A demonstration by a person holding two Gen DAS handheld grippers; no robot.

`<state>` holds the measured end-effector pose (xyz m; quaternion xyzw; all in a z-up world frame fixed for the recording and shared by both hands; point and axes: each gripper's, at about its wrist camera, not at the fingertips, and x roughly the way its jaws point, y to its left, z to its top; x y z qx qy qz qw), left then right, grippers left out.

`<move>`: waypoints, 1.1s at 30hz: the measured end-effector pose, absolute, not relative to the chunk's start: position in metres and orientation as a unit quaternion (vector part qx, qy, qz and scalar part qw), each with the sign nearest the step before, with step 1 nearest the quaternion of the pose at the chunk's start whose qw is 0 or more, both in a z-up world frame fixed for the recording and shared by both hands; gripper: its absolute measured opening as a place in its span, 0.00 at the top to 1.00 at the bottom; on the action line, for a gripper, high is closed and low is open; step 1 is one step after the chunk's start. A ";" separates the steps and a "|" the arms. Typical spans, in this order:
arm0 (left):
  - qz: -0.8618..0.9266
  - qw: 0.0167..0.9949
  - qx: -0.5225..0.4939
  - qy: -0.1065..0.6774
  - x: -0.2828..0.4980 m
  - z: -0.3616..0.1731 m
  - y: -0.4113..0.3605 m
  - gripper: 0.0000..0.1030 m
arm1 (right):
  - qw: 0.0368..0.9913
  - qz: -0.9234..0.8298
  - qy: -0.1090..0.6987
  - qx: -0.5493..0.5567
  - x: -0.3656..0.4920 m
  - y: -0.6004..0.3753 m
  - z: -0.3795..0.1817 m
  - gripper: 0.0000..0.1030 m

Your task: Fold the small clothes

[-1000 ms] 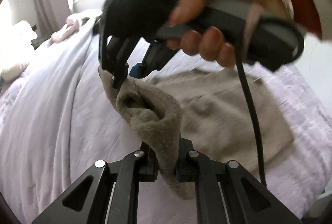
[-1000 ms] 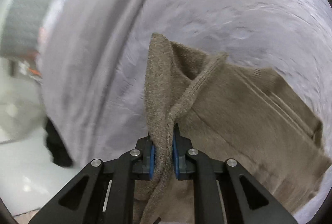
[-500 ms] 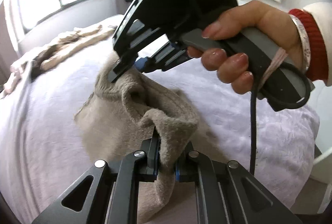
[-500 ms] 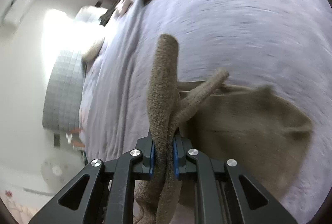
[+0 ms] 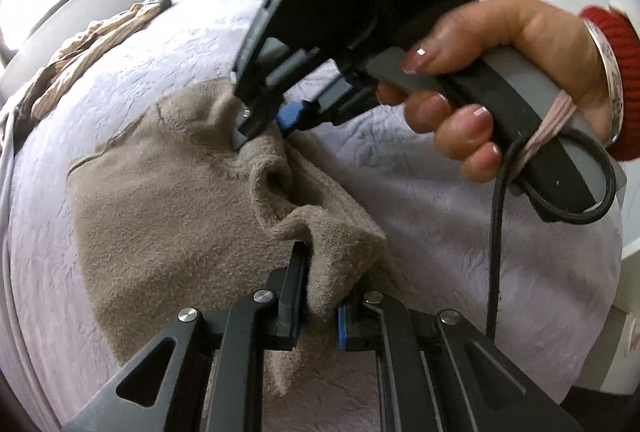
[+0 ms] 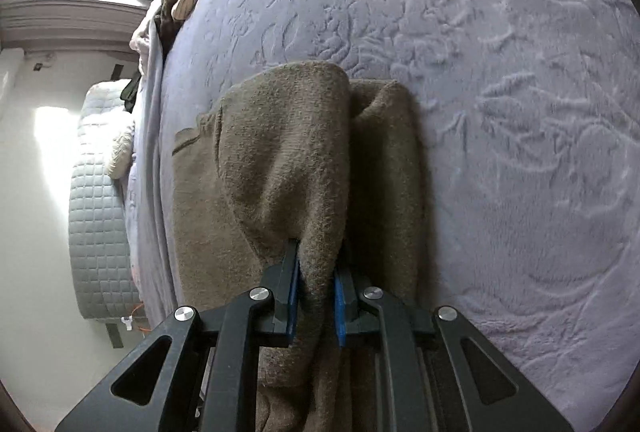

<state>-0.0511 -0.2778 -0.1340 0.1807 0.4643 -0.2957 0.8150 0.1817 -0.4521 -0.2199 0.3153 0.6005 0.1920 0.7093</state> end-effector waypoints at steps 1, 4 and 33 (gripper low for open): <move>-0.291 0.815 0.178 0.468 -0.048 -0.134 -0.275 0.88 | 0.708 0.195 0.601 0.315 0.183 -0.453 -0.219 0.85; -0.272 0.821 0.178 0.470 -0.045 -0.129 -0.263 0.40 | 0.705 0.196 0.603 0.317 0.179 -0.448 -0.217 0.84; -0.076 0.831 0.040 0.549 0.052 -0.153 -0.119 0.19 | 0.740 0.167 0.598 0.259 0.135 -0.456 -0.169 0.76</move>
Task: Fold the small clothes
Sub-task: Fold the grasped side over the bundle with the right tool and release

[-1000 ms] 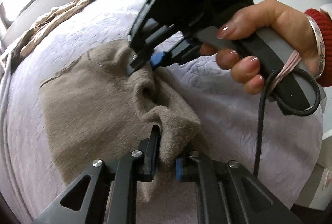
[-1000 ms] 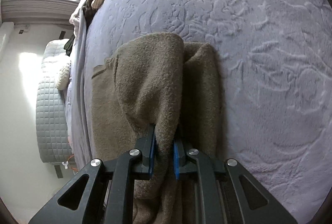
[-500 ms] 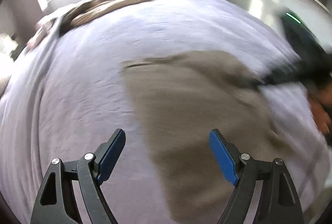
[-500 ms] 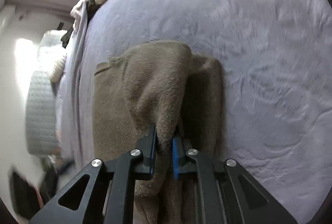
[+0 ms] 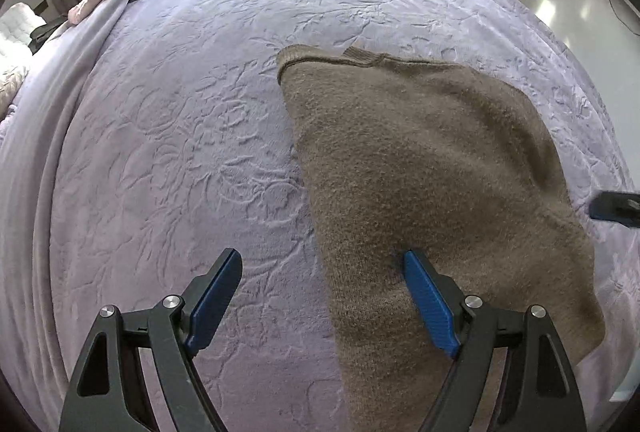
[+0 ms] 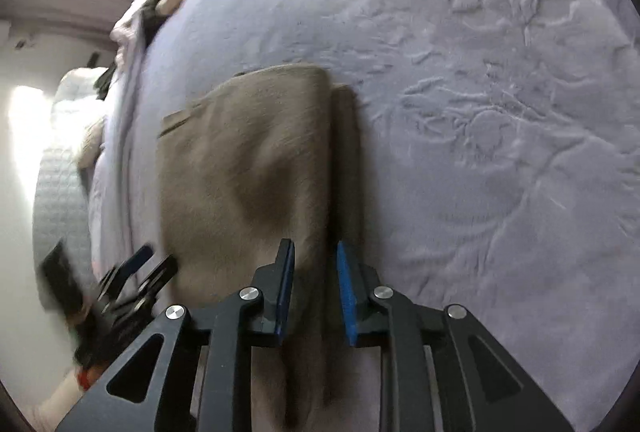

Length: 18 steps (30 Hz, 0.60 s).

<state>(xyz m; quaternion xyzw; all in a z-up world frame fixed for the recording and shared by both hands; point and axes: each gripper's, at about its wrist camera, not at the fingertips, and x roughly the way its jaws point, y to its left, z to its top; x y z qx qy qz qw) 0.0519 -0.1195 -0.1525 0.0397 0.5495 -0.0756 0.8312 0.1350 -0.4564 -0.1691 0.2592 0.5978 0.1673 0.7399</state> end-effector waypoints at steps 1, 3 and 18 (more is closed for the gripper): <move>-0.075 0.831 0.041 0.550 0.056 -0.156 -0.119 0.19 | 0.739 0.186 0.592 0.263 0.127 -0.451 -0.160 0.77; -0.073 0.831 0.040 0.550 0.056 -0.155 -0.122 0.18 | 0.741 0.218 0.582 0.255 0.116 -0.436 -0.147 0.77; -0.071 0.812 0.026 0.578 0.047 -0.149 -0.117 0.11 | 0.719 0.138 0.622 0.278 0.056 -0.435 -0.208 0.88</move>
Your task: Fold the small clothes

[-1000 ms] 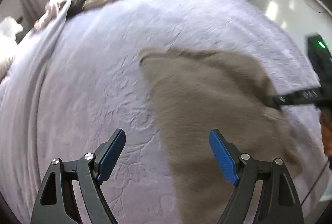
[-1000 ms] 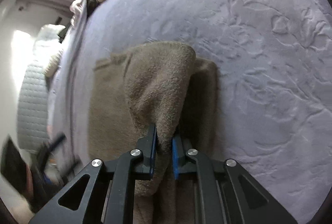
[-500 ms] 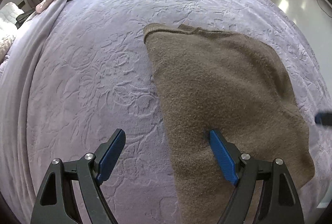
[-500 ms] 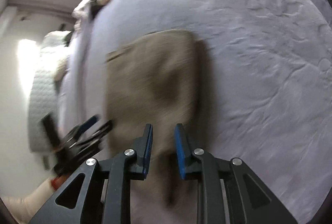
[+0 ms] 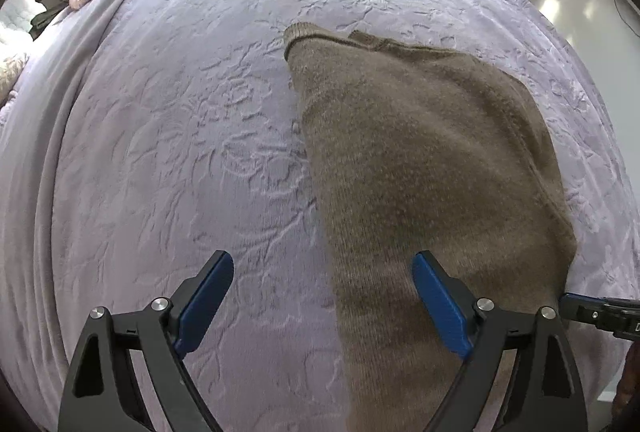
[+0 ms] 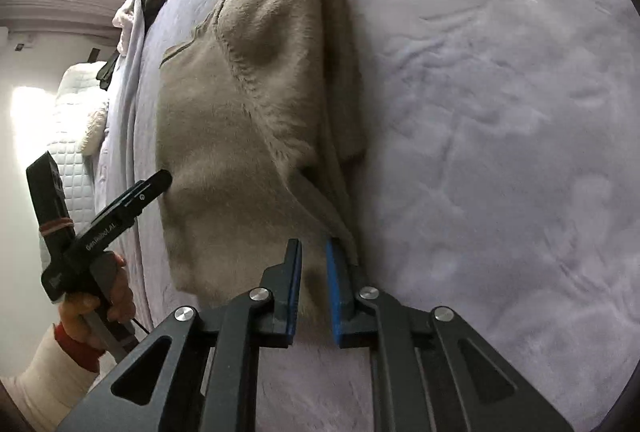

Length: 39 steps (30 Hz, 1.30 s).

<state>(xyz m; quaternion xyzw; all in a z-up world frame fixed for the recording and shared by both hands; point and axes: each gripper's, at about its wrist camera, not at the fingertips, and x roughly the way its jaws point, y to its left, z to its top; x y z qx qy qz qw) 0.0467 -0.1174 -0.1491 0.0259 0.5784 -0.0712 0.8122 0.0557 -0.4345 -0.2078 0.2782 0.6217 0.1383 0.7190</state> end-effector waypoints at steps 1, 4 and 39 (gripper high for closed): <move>-0.071 0.810 0.024 0.582 0.044 -0.148 -0.117 0.11 | 0.718 0.136 0.622 0.280 0.053 -0.435 -0.207 0.88; -0.070 0.802 0.026 0.593 0.035 -0.146 -0.115 0.11 | 0.715 0.133 0.622 0.291 0.049 -0.434 -0.207 0.85; -0.067 0.769 0.012 0.636 -0.006 -0.136 -0.107 0.00 | 0.718 0.080 0.643 0.254 0.035 -0.430 -0.182 0.40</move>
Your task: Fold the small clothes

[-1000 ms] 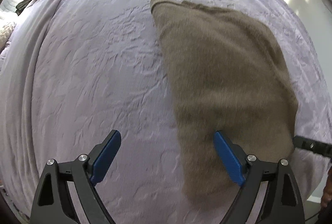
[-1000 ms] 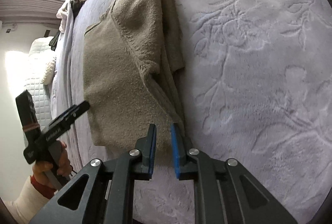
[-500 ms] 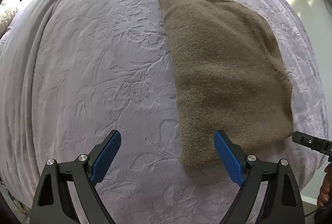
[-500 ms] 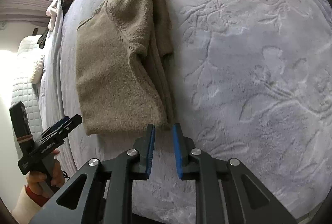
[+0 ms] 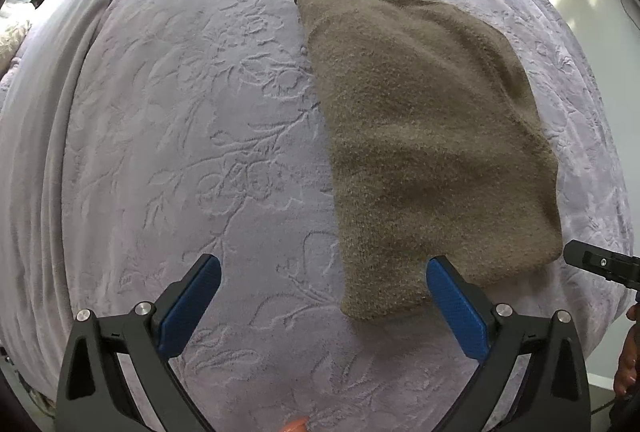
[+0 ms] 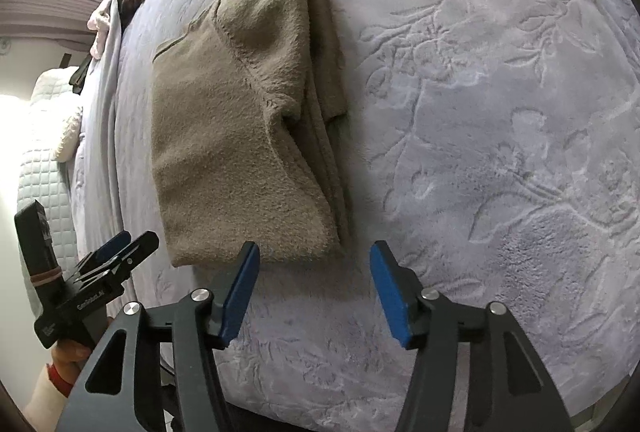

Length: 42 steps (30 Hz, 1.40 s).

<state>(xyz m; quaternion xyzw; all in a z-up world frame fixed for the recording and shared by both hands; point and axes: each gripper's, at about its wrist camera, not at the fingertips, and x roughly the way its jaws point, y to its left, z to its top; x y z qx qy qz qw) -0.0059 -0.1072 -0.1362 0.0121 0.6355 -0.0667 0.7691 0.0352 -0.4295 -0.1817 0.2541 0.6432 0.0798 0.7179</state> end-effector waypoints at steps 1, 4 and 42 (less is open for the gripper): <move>-0.068 0.767 0.009 0.637 -0.006 -0.137 -0.107 0.00 | 0.718 0.080 0.643 0.254 0.035 -0.429 -0.182 0.39; -0.070 0.763 0.015 0.643 -0.006 -0.143 -0.109 0.00 | 0.720 0.081 0.641 0.252 0.037 -0.429 -0.182 0.31; -0.116 0.721 -0.103 0.675 0.032 -0.169 -0.089 0.00 | 0.682 0.143 0.658 0.284 0.055 -0.439 -0.214 0.94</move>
